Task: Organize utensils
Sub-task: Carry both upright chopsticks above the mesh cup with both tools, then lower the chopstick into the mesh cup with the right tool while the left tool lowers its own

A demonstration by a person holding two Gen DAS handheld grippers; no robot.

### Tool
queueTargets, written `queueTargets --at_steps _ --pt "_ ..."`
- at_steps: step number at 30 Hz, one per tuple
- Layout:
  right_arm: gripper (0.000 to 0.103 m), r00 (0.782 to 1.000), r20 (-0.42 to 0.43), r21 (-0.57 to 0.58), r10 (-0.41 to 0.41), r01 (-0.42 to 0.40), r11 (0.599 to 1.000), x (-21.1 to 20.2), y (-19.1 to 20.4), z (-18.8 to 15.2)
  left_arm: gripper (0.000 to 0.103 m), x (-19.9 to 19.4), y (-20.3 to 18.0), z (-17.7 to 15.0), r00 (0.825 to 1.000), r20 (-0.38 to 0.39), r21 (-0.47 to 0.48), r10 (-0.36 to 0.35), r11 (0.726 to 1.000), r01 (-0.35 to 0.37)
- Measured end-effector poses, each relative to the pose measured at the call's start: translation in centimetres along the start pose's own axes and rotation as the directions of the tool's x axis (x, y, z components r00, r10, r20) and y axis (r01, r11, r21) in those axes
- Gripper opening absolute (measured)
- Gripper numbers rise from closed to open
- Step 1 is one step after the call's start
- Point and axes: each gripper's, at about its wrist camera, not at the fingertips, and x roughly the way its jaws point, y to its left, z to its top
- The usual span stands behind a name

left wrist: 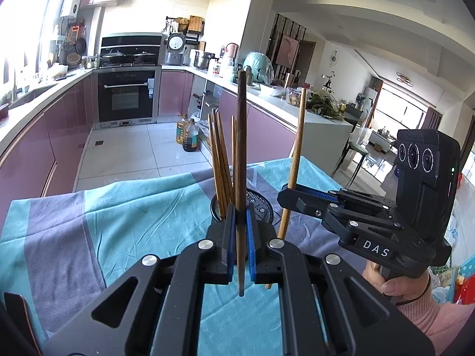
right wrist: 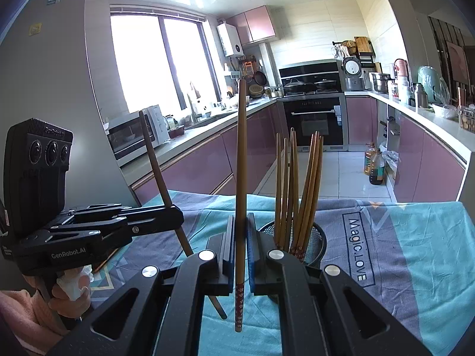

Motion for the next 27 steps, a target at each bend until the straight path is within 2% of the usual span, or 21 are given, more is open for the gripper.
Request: queueTargets --at_steps 15,27 --pt "0.006 1.0 0.022 -0.007 0.005 -0.005 1.0 0.0 -0.4 0.8 0.007 -0.2 -1.1 1.3 0.999 0.036 0.022 0.002 1.0 -0.003" --pt "0.006 0.997 0.079 -0.023 -0.014 0.016 1.0 -0.9 -0.7 2.7 0.007 -1.3 -1.6 2.6 0.996 0.087 0.03 0.002 1.0 -0.004"
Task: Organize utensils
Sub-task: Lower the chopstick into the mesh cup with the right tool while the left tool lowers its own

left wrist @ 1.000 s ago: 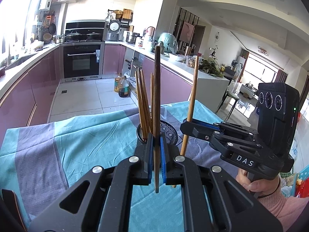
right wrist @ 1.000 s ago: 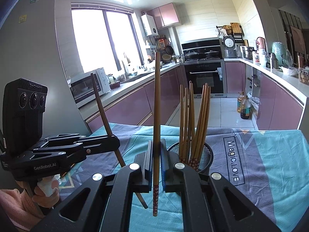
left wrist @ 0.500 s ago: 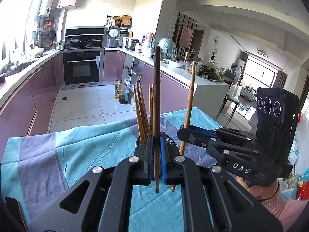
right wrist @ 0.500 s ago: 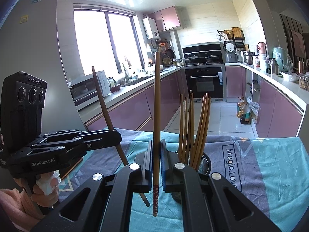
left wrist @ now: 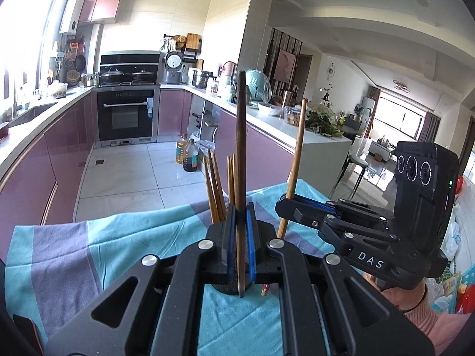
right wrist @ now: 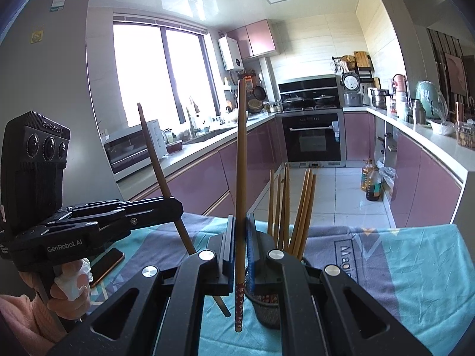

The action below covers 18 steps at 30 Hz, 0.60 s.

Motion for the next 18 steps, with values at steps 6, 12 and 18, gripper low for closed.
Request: queueTargets --at_steps 6,12,18 --pt "0.006 1.0 0.018 0.006 -0.001 0.001 1.0 0.0 -0.4 0.8 0.007 -0.1 -0.4 0.8 1.0 0.021 0.003 -0.004 1.0 0.004" --pt "0.006 0.999 0.03 0.006 -0.011 0.011 1.0 0.3 -0.5 1.3 0.007 -0.3 -0.5 1.2 0.999 0.038 0.002 -0.004 1.0 0.004" --pt "0.006 0.999 0.029 0.012 -0.024 0.024 1.0 0.7 -0.7 1.0 0.007 0.1 -0.3 1.4 0.999 0.043 0.001 0.005 1.0 -0.005"
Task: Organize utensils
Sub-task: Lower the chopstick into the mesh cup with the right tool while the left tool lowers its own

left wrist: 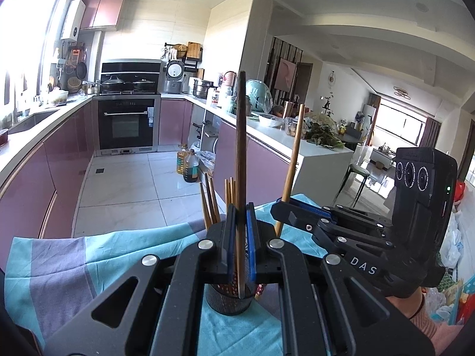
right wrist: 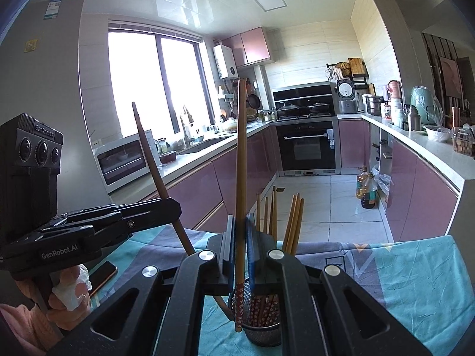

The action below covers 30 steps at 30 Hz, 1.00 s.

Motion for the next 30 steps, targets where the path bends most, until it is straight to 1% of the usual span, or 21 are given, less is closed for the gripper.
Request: queueTargets --at_steps 13,18,30 --pt "0.006 0.999 -0.012 0.009 -0.03 0.03 1.0 1.2 0.1 0.0 0.007 0.2 0.2 0.3 1.0 -0.002 -0.033 0.001 0.999 -0.001" --pt "0.006 0.999 -0.02 0.012 -0.04 0.04 0.999 1.6 0.2 -0.1 0.007 0.4 -0.4 0.3 1.0 -0.009 -0.031 0.005 1.0 -0.006" --pt "0.006 0.998 -0.033 0.012 -0.058 0.059 0.998 2.6 0.3 0.1 0.007 0.9 -0.5 1.3 0.999 -0.03 -0.028 0.014 0.999 -0.015"
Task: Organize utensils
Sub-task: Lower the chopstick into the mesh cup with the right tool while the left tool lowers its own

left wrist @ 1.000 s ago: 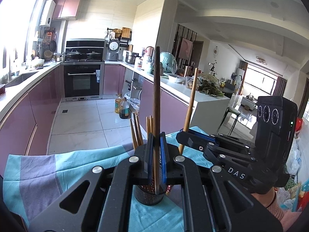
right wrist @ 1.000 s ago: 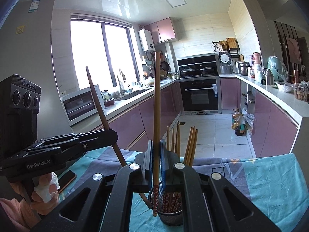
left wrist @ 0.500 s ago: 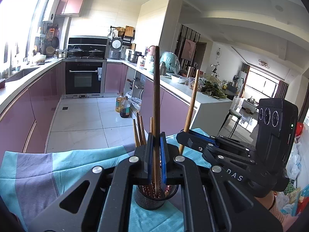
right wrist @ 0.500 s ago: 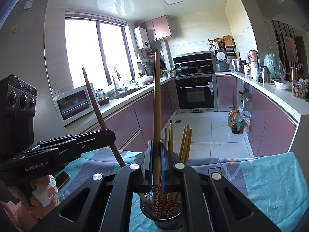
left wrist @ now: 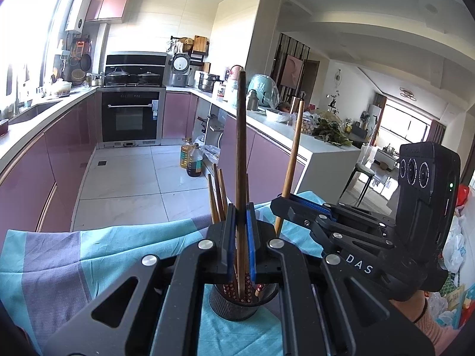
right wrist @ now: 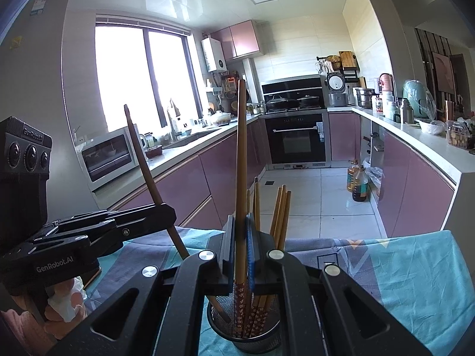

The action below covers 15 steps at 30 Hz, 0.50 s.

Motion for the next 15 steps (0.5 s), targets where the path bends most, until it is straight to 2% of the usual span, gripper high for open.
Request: queueTargets --at_steps 15 --pt "0.006 1.0 -0.021 0.012 -0.01 0.01 1.0 0.9 -0.7 -0.6 0.007 1.8 0.2 0.4 0.999 -0.047 -0.002 0.012 1.0 -0.012"
